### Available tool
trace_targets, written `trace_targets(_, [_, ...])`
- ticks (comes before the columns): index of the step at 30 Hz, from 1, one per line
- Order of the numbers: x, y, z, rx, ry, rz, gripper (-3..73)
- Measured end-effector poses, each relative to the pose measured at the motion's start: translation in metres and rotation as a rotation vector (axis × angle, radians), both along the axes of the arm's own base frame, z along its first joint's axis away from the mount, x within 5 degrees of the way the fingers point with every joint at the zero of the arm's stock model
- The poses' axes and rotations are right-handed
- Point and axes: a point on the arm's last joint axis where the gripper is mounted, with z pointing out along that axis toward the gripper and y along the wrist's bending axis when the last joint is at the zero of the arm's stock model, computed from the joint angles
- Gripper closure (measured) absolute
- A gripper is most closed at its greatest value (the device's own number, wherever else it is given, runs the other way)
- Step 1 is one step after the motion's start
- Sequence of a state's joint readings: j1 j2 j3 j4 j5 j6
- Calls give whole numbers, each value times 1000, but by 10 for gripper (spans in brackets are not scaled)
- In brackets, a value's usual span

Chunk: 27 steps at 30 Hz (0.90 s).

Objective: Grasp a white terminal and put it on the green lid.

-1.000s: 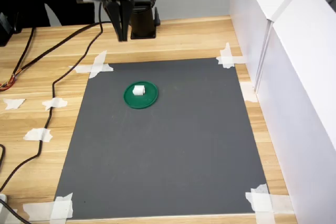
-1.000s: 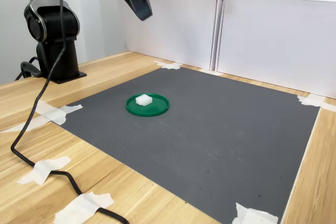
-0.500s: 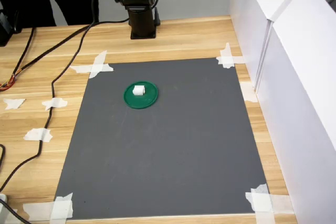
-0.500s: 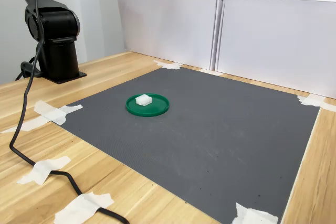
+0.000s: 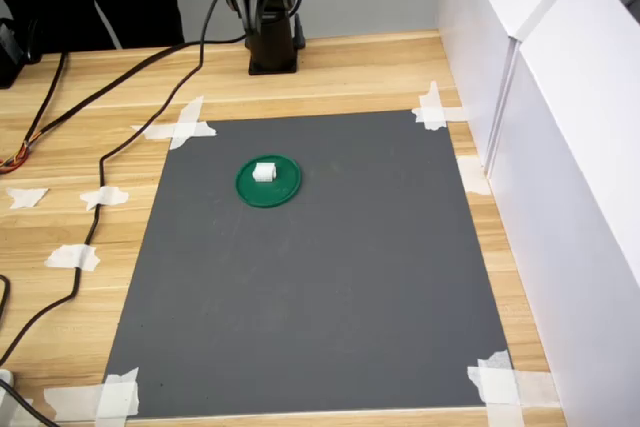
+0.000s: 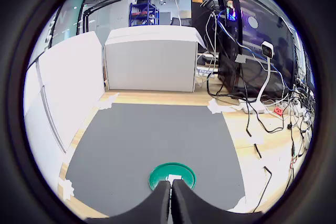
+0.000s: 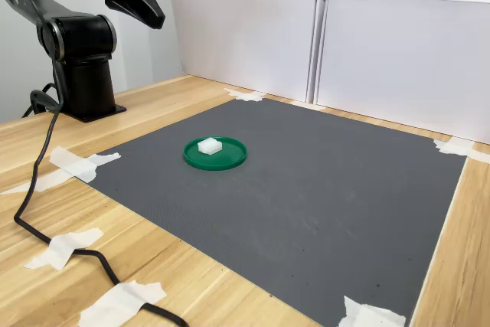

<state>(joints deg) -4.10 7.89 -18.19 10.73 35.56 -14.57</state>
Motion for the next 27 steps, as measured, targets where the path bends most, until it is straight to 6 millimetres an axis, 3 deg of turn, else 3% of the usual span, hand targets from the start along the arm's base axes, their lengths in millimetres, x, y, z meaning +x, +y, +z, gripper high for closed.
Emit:
trace_targets(16, [-10, 0, -26, -3, -79, -7, 711])
trace_targets(27, [-9, 0, -30, -2, -68, -8, 711])
